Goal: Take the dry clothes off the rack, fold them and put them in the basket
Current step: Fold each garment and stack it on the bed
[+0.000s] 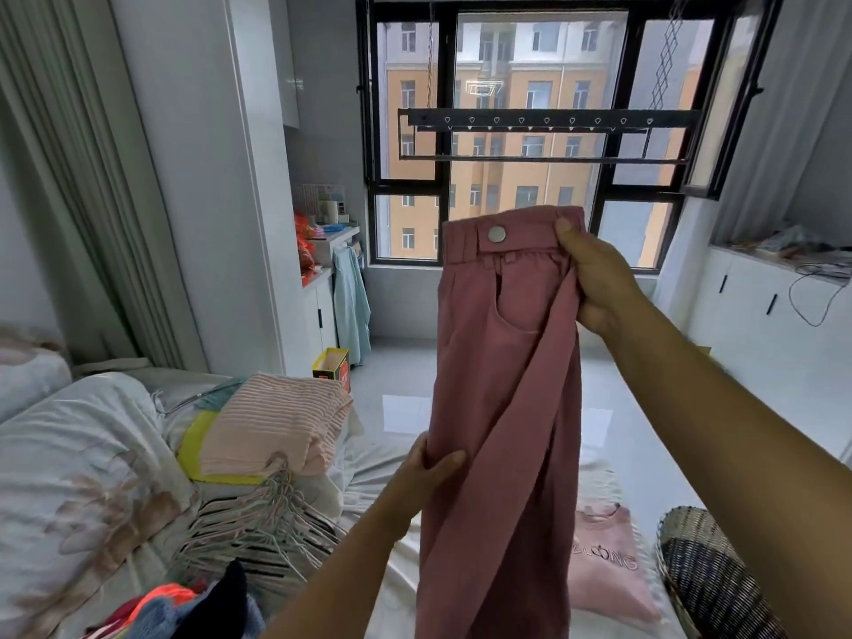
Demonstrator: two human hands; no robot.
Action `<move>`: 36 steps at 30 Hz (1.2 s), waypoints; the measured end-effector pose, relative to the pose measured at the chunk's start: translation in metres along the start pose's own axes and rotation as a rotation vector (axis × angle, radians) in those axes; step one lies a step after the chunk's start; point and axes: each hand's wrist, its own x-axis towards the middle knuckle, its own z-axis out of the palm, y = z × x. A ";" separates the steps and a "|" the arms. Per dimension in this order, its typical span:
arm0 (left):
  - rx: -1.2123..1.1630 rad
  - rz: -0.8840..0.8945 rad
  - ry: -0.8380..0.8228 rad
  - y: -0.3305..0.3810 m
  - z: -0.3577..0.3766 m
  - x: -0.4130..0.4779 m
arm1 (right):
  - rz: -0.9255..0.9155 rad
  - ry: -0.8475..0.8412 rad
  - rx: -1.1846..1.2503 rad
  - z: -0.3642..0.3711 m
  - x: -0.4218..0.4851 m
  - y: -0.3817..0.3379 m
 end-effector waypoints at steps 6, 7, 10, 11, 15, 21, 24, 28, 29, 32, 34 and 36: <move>0.023 0.136 0.359 0.054 -0.023 0.032 | -0.096 -0.046 0.045 -0.006 0.015 -0.029; 0.035 0.146 0.345 0.064 -0.028 0.032 | -0.113 -0.047 0.064 -0.008 0.017 -0.033; -0.061 -0.001 0.120 0.069 -0.043 0.025 | -0.128 -0.051 0.100 -0.015 0.023 -0.039; -0.095 -0.115 0.035 0.062 -0.046 0.023 | -0.124 -0.067 0.100 -0.017 0.023 -0.037; -0.248 -0.362 -0.103 0.025 -0.024 0.016 | -0.076 -0.126 0.076 -0.014 0.021 -0.019; -0.363 -0.368 -0.099 0.006 -0.005 0.005 | -0.083 -0.106 0.069 -0.025 0.021 -0.009; -0.312 -0.341 -0.115 0.009 -0.014 0.012 | -0.080 -0.058 0.089 -0.037 0.022 -0.010; 0.060 -0.408 0.031 0.015 -0.024 0.012 | -0.056 -0.037 0.033 -0.055 0.021 -0.009; 0.123 -0.428 0.048 0.014 -0.031 0.013 | -0.050 -0.036 0.007 -0.061 0.020 -0.009; 0.103 -0.470 0.017 0.015 -0.049 0.015 | -0.024 -0.053 -0.073 -0.077 0.019 -0.008; -0.072 -0.446 0.060 0.015 -0.054 0.017 | -0.017 -0.061 -0.107 -0.086 0.019 -0.009; -0.244 -0.345 0.182 0.019 -0.056 0.018 | -0.014 -0.073 -0.153 -0.092 0.019 -0.012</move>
